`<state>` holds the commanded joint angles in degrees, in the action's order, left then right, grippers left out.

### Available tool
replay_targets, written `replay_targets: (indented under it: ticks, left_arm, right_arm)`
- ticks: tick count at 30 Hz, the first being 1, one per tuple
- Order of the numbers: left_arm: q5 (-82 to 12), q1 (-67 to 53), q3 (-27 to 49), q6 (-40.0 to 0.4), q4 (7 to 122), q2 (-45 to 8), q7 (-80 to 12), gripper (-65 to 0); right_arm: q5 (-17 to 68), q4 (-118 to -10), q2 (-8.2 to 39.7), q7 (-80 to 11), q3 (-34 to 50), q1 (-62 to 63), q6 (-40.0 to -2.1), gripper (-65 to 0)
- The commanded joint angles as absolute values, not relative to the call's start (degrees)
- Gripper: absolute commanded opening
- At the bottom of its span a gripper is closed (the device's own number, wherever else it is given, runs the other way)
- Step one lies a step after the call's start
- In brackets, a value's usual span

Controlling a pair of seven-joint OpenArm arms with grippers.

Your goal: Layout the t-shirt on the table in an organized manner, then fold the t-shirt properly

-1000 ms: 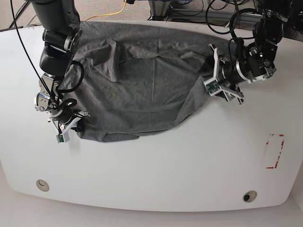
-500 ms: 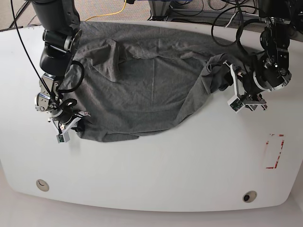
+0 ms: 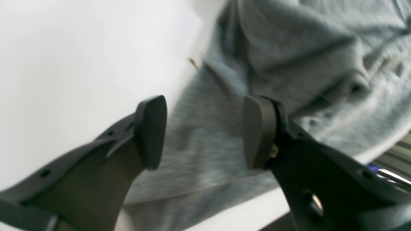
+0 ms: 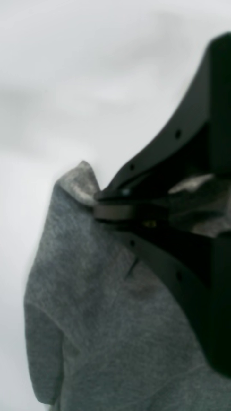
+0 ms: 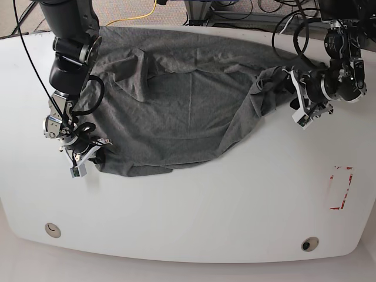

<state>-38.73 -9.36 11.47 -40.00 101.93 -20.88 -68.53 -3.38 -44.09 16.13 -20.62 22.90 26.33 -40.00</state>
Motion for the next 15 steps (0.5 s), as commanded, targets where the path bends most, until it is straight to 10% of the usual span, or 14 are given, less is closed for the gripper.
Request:
replay_targets:
  ticks: [15]
  left_arm:
    - [-39.3, -10.6, 5.9, -40.0, 101.9, -21.1, -68.5, -30.4]
  right_arm:
    - [-3.4, -44.1, 16.1, -20.6, 22.9, 26.3, -40.0, -65.0]
